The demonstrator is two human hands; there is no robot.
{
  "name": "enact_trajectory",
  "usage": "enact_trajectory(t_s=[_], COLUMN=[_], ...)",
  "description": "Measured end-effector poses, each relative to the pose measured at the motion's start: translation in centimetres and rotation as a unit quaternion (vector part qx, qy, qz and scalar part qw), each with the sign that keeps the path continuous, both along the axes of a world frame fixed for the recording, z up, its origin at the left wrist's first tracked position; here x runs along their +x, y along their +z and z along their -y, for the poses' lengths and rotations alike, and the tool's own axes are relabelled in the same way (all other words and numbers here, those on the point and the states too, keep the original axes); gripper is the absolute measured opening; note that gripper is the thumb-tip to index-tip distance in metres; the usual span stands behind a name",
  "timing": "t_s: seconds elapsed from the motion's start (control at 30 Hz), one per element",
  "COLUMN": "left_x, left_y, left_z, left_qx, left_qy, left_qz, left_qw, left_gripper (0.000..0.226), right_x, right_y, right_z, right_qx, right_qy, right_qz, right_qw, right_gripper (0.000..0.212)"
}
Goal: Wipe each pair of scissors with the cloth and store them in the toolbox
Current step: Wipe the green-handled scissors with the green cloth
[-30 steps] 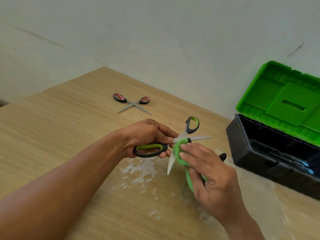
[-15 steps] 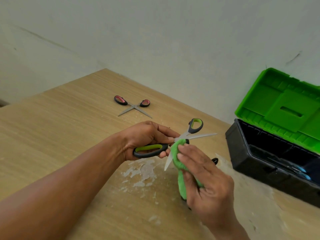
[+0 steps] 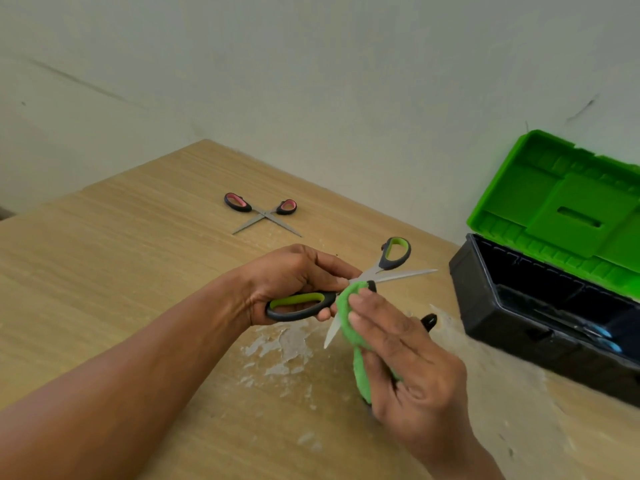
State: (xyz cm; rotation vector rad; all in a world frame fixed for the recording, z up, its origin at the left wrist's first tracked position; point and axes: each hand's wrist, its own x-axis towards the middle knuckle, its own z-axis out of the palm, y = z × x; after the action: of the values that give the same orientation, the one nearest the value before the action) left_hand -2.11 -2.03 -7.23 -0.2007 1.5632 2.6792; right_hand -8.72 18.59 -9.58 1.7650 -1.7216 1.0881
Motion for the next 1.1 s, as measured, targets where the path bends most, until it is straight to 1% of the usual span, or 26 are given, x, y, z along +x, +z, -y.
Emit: enact_trajectory(t_s=[0.1,0.2,0.23,0.33,0.4,0.47,0.53,0.6,0.67,0.73,0.8,0.87,0.93,1.0,1.1], left_x=[0.0,-0.2,-0.1,0.0,0.0,-0.1,0.0,0.2,0.1,0.1,0.1,0.2,0.1,0.1,0.4], left_y=[-0.1,-0.2,-0.1,-0.1,0.0,0.0,0.0,0.2,0.3,0.2,0.3,0.3,0.4,0.4,0.7], left_z=[0.1,0.1,0.0,0.1,0.1,0.0,-0.1,-0.1,-0.1,-0.2,-0.2,-0.1,-0.2,-0.6,-0.7], left_qx=[-0.009,-0.009,-0.007,-0.023,-0.037,-0.027,-0.022,-0.041,-0.06,-0.055,-0.062,-0.091,-0.11,-0.117,-0.144], left_qy=[0.01,0.027,0.024,0.027,0.041,0.045,0.036,0.038,0.048,0.049,0.048,0.061,0.059,0.049,0.061], left_qz=[-0.004,0.009,0.011,0.01,0.016,0.027,0.023,0.02,0.027,0.035,0.035,0.033,0.044,0.052,0.056], left_qw=[1.0,1.0,1.0,0.999,0.998,0.998,0.999,0.998,0.997,0.997,0.996,0.993,0.991,0.991,0.986], left_gripper=[0.037,0.034,0.034,0.039,0.036,0.034,0.038,0.042,0.037,0.031,0.029,0.028,0.029,0.028,0.026], right_x=[0.2,-0.6,-0.5,0.5,-0.3,-0.5,0.3,0.6,-0.4,-0.9,-0.4,-0.5,-1.6,-1.9,-1.1], right_y=[-0.1,0.1,0.1,-0.2,0.1,0.3,0.2,0.0,0.2,0.1,-0.1,0.1,0.5,0.4,-0.1], right_z=[-0.2,0.1,0.1,-0.3,0.0,0.0,-0.4,-0.5,-0.2,-0.2,-0.5,-0.7,-0.8,-1.1,-1.2], right_qx=[-0.004,0.013,0.011,0.006,0.014,0.02,0.01,0.007,0.019,0.031,0.035,0.05,0.069,0.084,0.082], right_qy=[0.036,-0.016,-0.011,0.056,0.033,0.005,0.045,0.078,0.037,0.002,0.033,0.062,0.018,-0.008,0.048], right_qz=[-0.009,0.004,0.005,0.009,0.017,0.027,0.02,0.015,0.021,0.035,0.033,0.022,-0.003,0.003,0.02], right_qw=[0.999,1.0,1.0,0.998,0.999,0.999,0.999,0.997,0.999,0.999,0.998,0.997,0.997,0.996,0.995], right_gripper=[0.025,0.029,0.028,0.025,0.026,0.028,0.028,0.027,0.028,0.029,0.025,0.023,0.024,0.024,0.02])
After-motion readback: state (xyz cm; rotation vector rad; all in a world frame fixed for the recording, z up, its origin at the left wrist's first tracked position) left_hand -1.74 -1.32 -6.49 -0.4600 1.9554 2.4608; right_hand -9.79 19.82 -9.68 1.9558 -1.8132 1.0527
